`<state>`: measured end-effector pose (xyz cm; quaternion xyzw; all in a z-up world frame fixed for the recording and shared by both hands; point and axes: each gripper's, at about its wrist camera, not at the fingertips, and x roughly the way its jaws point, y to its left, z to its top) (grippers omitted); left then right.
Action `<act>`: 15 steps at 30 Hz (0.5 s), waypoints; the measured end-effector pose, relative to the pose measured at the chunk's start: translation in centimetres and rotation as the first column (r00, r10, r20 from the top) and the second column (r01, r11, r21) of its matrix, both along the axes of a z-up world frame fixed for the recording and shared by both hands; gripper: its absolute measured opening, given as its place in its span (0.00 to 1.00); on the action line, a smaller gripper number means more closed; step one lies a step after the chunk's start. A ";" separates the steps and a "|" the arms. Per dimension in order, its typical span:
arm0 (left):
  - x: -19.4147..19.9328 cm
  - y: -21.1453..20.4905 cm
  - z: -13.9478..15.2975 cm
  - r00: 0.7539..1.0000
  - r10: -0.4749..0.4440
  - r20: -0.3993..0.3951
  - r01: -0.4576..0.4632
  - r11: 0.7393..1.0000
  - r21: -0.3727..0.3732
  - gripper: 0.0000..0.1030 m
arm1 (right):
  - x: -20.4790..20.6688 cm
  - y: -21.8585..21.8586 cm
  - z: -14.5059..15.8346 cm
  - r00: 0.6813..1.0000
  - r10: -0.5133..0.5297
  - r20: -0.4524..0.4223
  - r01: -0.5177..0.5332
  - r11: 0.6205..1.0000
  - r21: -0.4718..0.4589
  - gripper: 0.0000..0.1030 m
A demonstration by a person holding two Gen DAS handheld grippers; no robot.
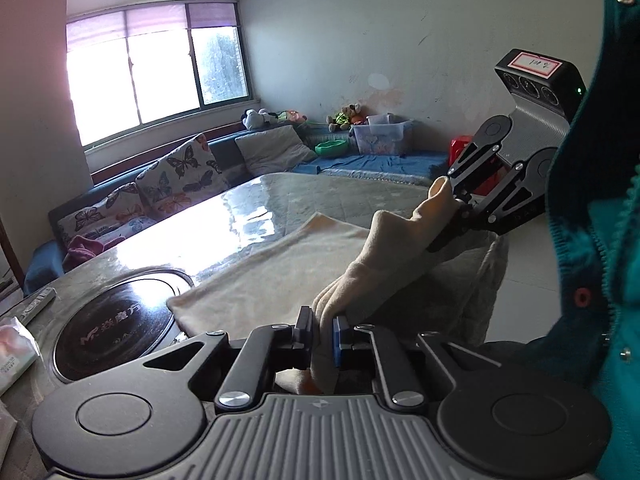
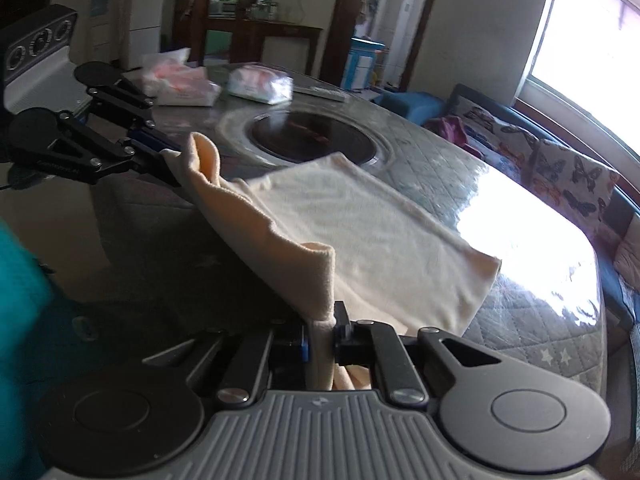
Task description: Fold clothes
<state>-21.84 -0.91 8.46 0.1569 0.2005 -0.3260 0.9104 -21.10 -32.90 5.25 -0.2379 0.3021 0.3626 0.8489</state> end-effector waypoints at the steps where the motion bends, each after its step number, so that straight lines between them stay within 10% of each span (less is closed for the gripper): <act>1: -0.2 0.1 0.2 1.000 0.001 -0.001 -0.001 1.000 -0.005 0.10 | -0.4 0.0 0.4 1.000 0.009 -0.002 -0.009 1.000 0.001 0.09; 15: 8.0 0.4 1.7 0.996 0.071 -0.060 -0.076 0.994 -0.076 0.10 | 5.1 0.6 2.9 0.999 -0.027 -0.035 0.028 0.999 0.030 0.09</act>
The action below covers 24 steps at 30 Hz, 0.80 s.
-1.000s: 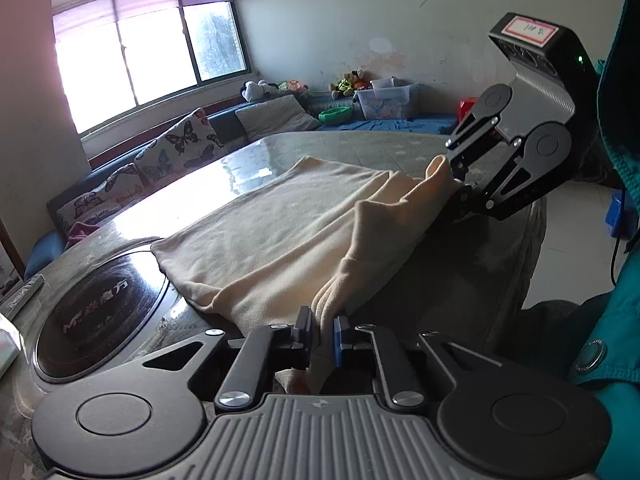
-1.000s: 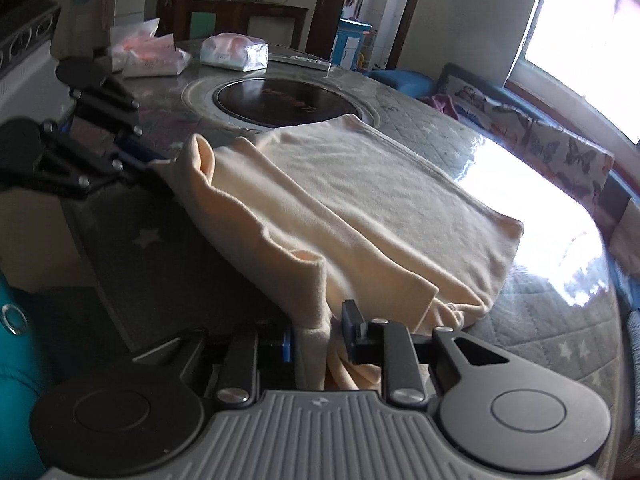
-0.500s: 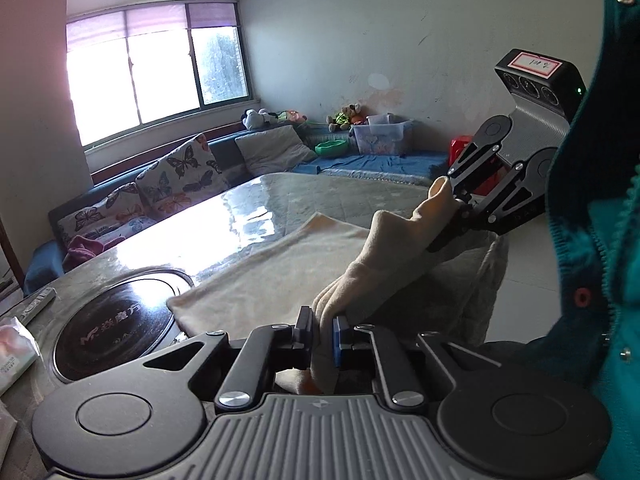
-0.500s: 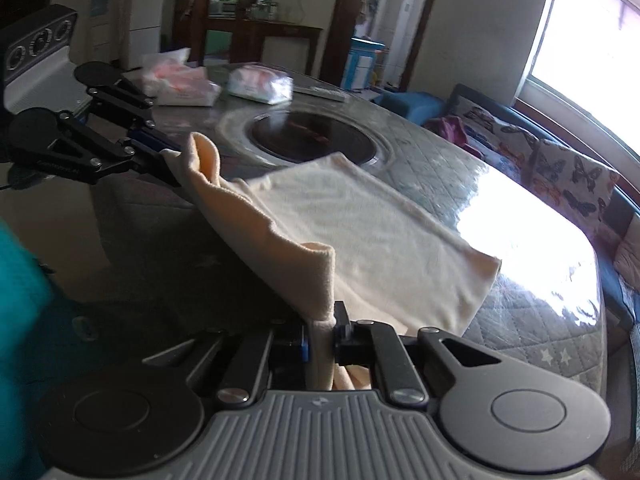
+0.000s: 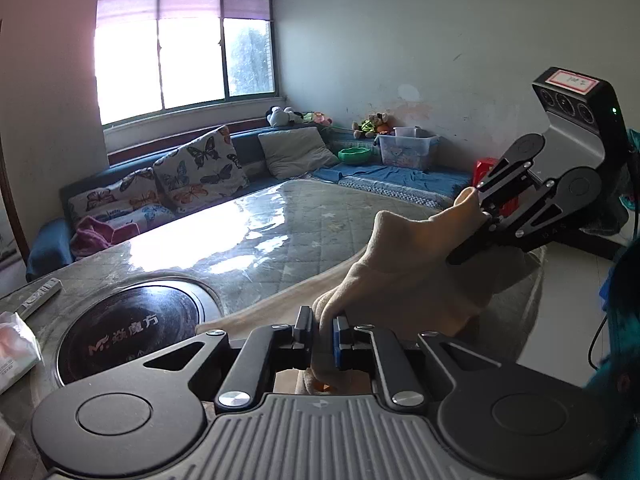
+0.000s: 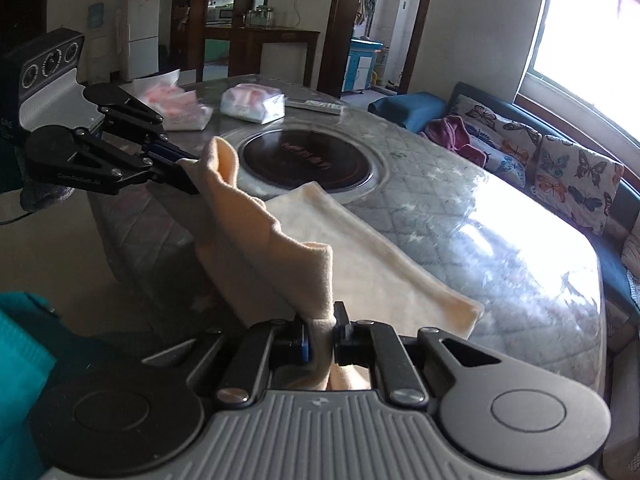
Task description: Fold clothes
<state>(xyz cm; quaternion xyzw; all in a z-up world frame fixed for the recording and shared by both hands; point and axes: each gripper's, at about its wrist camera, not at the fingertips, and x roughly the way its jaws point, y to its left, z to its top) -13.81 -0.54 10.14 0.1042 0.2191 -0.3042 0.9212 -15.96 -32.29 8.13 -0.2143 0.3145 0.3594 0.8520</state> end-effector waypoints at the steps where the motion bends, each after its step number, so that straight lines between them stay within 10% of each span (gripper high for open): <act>1: 1.0 0.0 0.1 1.000 0.002 -0.006 -0.002 1.000 -0.001 0.10 | 0.9 0.1 0.2 1.000 -0.005 -0.006 0.005 1.000 0.002 0.09; 13: 14.0 -0.3 -4.2 0.976 0.059 -0.211 -0.051 0.998 0.047 0.11 | 13.4 0.8 -3.0 0.984 -0.108 -0.143 0.108 0.994 -0.013 0.10; 24: 17.0 3.1 -5.1 0.926 0.190 -0.326 -0.222 0.973 -0.063 0.25 | 16.9 -2.5 -6.6 0.934 -0.264 -0.242 0.298 0.947 0.116 0.46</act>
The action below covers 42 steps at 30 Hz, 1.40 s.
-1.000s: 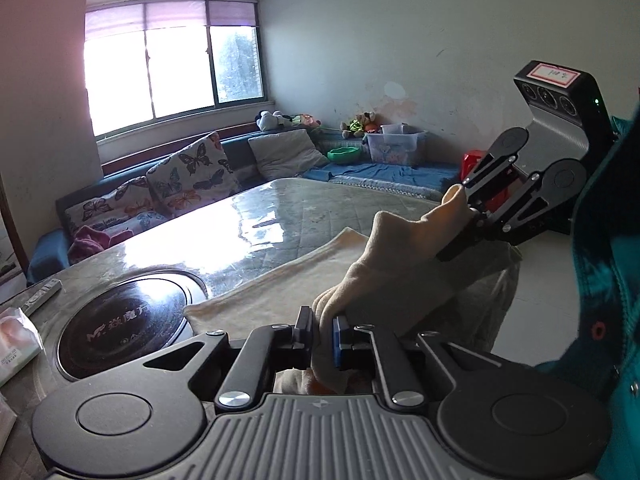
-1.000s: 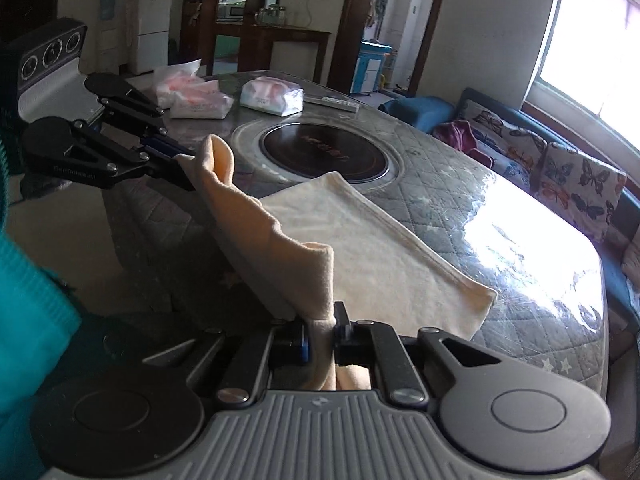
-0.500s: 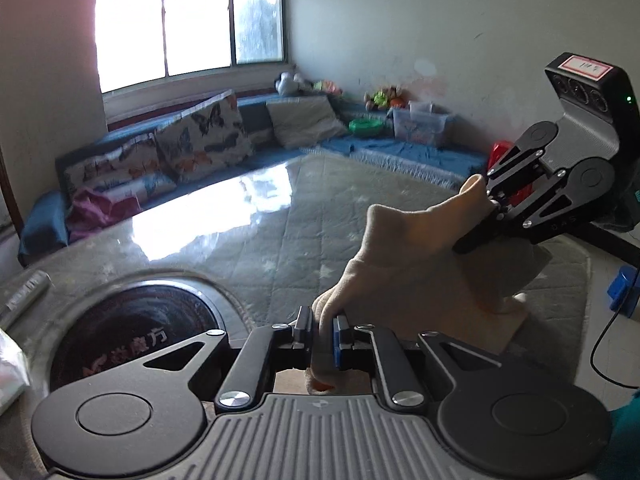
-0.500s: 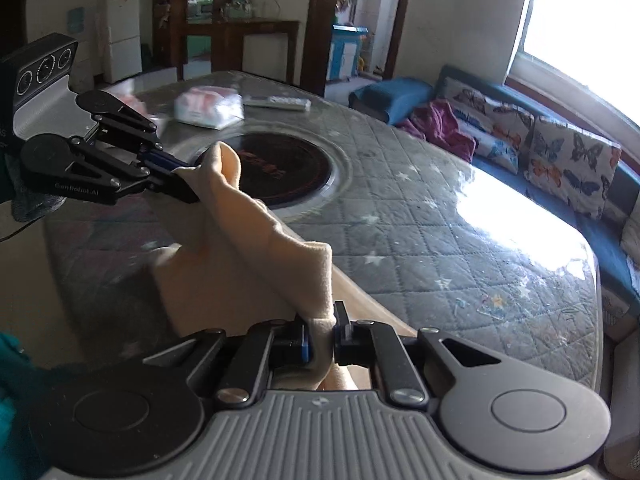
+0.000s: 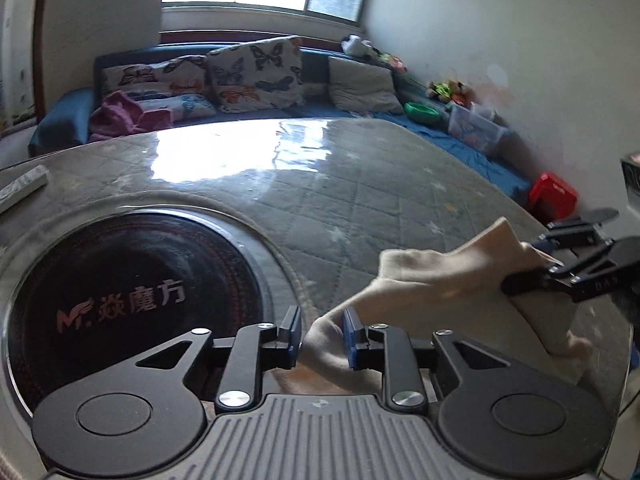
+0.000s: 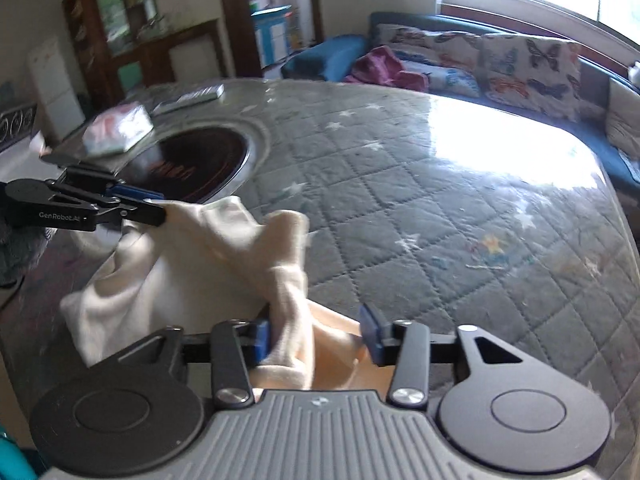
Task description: Fold clothes
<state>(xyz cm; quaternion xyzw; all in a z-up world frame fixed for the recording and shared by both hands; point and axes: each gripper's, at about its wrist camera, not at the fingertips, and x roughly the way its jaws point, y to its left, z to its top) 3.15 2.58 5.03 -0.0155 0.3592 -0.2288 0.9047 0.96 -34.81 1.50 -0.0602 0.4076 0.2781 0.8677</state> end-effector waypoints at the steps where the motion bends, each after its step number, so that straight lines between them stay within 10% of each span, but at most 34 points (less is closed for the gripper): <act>1: -0.2 0.3 0.2 1.000 0.017 0.002 -0.017 1.000 -0.005 0.25 | -0.1 -0.4 0.1 1.000 -0.014 0.007 0.014 1.000 0.018 0.47; 11: -4.6 2.1 1.6 0.991 0.127 0.044 -0.125 0.991 -0.045 0.30 | -1.9 -3.0 1.7 0.982 -0.143 0.123 0.137 0.989 0.059 0.52; 27: -3.4 -2.6 0.3 0.999 0.022 0.029 -0.019 0.996 -0.088 0.27 | -5.7 -1.0 2.9 0.924 -0.165 0.344 0.154 0.986 0.059 0.34; 42: -2.2 -0.8 -0.8 0.994 0.104 -0.018 -0.105 0.990 -0.095 0.25 | -2.4 -3.0 -2.1 0.972 -0.213 0.101 0.202 0.974 0.106 0.23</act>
